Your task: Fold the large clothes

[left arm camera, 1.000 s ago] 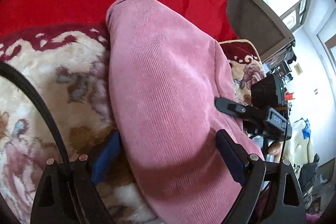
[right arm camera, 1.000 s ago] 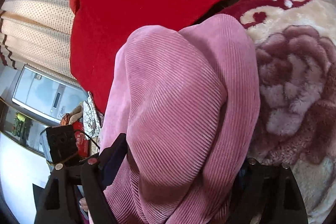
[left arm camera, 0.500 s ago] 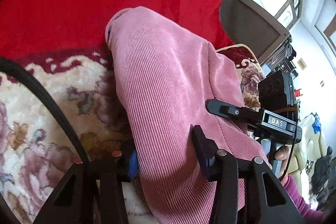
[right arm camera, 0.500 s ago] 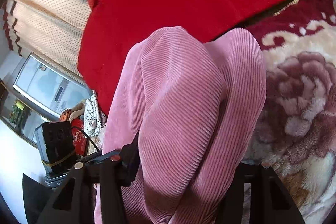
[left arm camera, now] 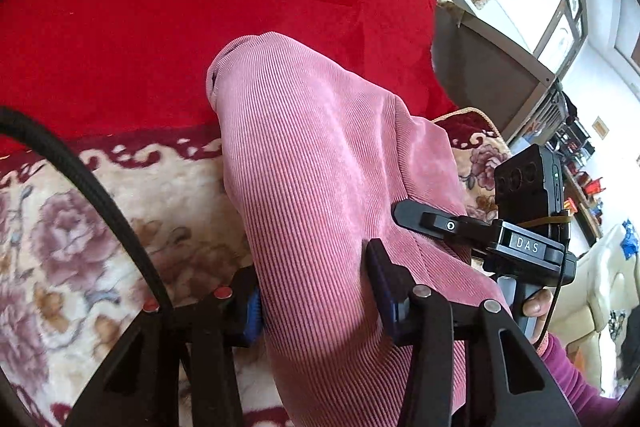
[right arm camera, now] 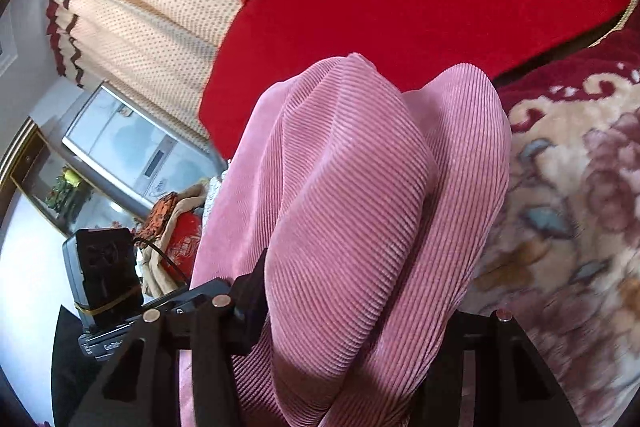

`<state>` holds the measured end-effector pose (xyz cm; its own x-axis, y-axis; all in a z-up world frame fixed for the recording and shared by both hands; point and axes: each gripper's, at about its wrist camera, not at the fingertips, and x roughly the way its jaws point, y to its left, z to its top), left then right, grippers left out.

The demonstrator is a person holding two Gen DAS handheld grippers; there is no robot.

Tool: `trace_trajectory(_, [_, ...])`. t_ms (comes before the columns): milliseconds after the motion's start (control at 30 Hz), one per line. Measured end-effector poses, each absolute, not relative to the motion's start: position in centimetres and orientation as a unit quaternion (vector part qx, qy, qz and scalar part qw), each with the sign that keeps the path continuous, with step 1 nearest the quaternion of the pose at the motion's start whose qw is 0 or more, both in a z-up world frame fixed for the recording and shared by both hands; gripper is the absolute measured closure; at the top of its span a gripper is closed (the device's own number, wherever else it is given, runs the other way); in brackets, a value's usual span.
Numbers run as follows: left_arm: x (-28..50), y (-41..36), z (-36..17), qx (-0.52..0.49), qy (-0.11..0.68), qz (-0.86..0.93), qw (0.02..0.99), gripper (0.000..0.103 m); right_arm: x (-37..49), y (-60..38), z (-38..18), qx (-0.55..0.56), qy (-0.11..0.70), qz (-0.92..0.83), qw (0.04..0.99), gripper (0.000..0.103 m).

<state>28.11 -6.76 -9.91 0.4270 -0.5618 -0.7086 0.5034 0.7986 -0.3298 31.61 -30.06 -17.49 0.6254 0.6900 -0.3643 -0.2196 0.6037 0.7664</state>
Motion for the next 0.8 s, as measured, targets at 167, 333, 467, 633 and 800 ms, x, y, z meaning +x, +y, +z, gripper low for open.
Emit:
trace_trajectory(167, [27.7,-6.2,-11.9,-0.033,0.452,-0.289,0.843,0.055,31.2,-28.3,-19.1,0.357,0.351,0.28,0.819,0.049])
trace_trajectory(333, [28.0,-6.4,-15.0,-0.015,0.476,-0.27,0.837,0.051,31.4,-27.8,-22.1,0.362,0.373,0.26,0.814,0.049])
trace_trajectory(467, [28.1,-6.8,-16.0,-0.001,0.48,-0.268,0.835,0.042,31.1,-28.4,-23.4,0.368,0.376,0.257,0.811,0.049])
trace_trajectory(633, [26.9,-6.3,-15.5,0.005,0.47,-0.256,0.844,0.038,30.3,-28.6,-22.2,0.345,0.39,0.233,0.821,0.034])
trace_trajectory(800, [24.0,-5.0,-14.1,0.029,0.427,-0.22,0.877,0.038,27.5,-28.9,-20.3,0.299,0.382,0.19,0.854,0.034])
